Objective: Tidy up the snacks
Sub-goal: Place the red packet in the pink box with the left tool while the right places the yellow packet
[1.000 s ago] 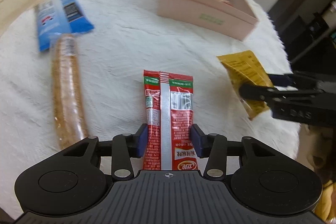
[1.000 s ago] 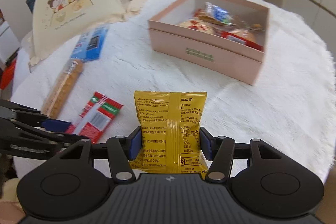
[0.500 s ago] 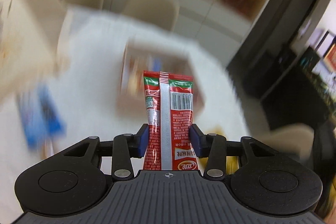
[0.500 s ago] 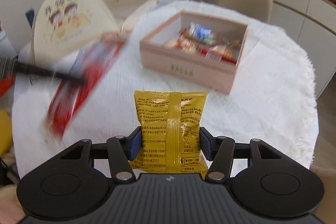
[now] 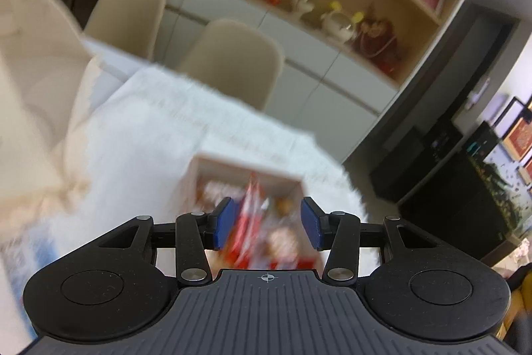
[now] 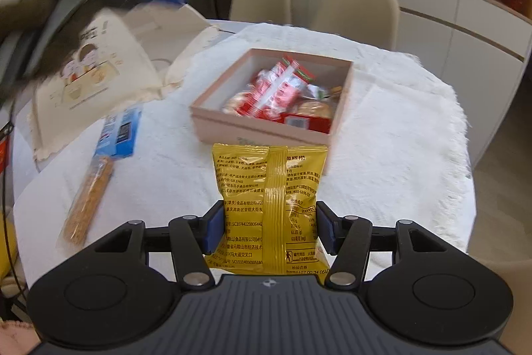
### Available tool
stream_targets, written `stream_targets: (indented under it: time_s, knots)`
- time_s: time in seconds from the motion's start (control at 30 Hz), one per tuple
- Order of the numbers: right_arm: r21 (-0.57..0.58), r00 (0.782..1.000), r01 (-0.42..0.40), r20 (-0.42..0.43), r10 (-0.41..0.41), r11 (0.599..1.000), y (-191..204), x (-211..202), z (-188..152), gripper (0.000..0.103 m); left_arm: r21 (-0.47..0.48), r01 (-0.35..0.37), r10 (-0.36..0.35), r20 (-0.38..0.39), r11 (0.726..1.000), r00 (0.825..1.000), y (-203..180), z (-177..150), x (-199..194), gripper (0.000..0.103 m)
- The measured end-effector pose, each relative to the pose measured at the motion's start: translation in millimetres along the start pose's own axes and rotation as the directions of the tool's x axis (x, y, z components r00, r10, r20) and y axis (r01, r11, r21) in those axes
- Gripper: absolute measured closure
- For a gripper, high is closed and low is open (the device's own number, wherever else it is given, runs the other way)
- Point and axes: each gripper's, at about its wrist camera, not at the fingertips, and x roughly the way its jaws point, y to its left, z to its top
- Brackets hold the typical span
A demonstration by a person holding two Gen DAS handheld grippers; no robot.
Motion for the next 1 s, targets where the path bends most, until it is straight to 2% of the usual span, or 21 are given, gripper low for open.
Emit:
stream_targets:
  time_s: [0.13, 0.2, 0.23, 0.27, 0.37, 0.43, 0.6, 0.73, 0.8, 0.9, 1.0]
  knots:
    - [0.015, 0.997, -0.04, 0.074, 0.038, 0.999, -10.7, -6.9, 70.9, 0.047, -0.071, -0.033, 0.029, -0.055, 0.997, 0.998, 29.4, -33.0, -9.0, 0.053]
    - [0.01, 0.995, 0.007, 0.1, -0.008, 1.0, -9.2, 0.0, 118.6, 0.041, -0.125, -0.06, 0.052, -0.063, 0.99, 0.997, 45.0, -47.0, -15.4, 0.053]
    - [0.005, 0.994, 0.028, 0.102, -0.028, 1.0, -8.1, 6.5, 136.7, 0.029, -0.144, -0.072, 0.063, -0.065, 0.987, 0.996, 54.6, -51.8, -19.4, 0.053]
    - [-0.004, 0.995, 0.036, 0.091, -0.036, 0.999, -7.5, 14.7, 154.0, 0.025, -0.162, -0.09, 0.08, -0.066, 0.983, 0.995, 61.9, -57.4, -24.5, 0.053]
    - [0.04, 0.998, -0.007, 0.061, 0.004, 0.999, -11.4, 33.2, 181.0, 0.025, -0.187, -0.183, 0.173, -0.069, 0.965, 0.982, 86.3, -76.2, -46.4, 0.053]
    - [0.057, 0.998, -0.036, 0.044, 0.033, 0.998, -9.2, 43.5, 179.8, 0.025, -0.211, -0.252, 0.239, -0.085, 0.945, 0.967, 103.5, -89.4, -59.0, 0.053]
    - [0.02, 0.995, -0.074, -0.06, 0.075, 0.997, 20.0, 78.0, 145.6, 0.025, -0.34, -0.341, 0.322, -0.112, 0.876, 0.94, 148.9, -118.5, -83.7, 0.053]
    - [-0.043, 0.973, -0.166, -0.167, 0.157, 0.985, 67.8, 108.9, 101.5, 0.025, -0.415, -0.379, 0.366, -0.114, 0.827, 0.924, 171.8, -136.1, -96.0, 0.053]
    - [-0.067, 0.954, -0.218, -0.224, 0.198, 0.974, 93.0, 123.7, 84.1, 0.025, -0.427, -0.391, 0.375, -0.125, 0.815, 0.919, 177.8, -141.2, -99.6, 0.053]
    - [-0.104, 0.925, -0.279, -0.295, 0.238, 0.955, 134.0, 142.7, 69.0, 0.025, -0.408, -0.415, 0.391, -0.144, 0.813, 0.909, 177.7, -143.8, -100.4, 0.053]
    - [-0.166, 0.924, -0.3, -0.294, 0.243, 0.939, 176.2, 158.4, 70.6, 0.025, -0.371, -0.449, 0.421, -0.157, 0.813, 0.893, 175.8, -146.8, -106.1, 0.053]
